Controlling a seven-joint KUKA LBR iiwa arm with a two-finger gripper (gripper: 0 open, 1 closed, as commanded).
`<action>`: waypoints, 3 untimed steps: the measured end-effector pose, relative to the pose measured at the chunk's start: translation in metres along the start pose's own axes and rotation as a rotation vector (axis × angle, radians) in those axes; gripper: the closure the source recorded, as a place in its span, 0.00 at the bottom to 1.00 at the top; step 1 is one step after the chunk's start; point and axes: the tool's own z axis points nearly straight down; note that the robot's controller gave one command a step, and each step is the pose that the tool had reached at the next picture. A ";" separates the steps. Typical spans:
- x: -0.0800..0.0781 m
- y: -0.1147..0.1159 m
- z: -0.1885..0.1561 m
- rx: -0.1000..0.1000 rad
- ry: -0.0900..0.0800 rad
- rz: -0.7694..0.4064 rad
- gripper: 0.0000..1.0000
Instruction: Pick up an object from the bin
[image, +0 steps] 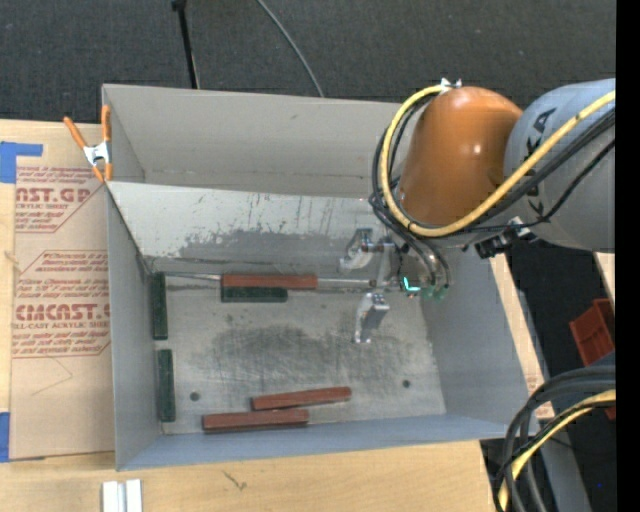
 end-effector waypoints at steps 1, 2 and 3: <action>-0.002 0.000 -0.004 0.000 -0.008 0.000 0.00; 0.018 0.007 0.031 0.001 -0.012 -0.091 0.00; 0.032 0.013 0.095 0.001 -0.011 -0.292 0.00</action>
Offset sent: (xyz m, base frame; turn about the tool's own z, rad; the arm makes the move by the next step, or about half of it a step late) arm -0.0695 0.0257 -0.1190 -0.3068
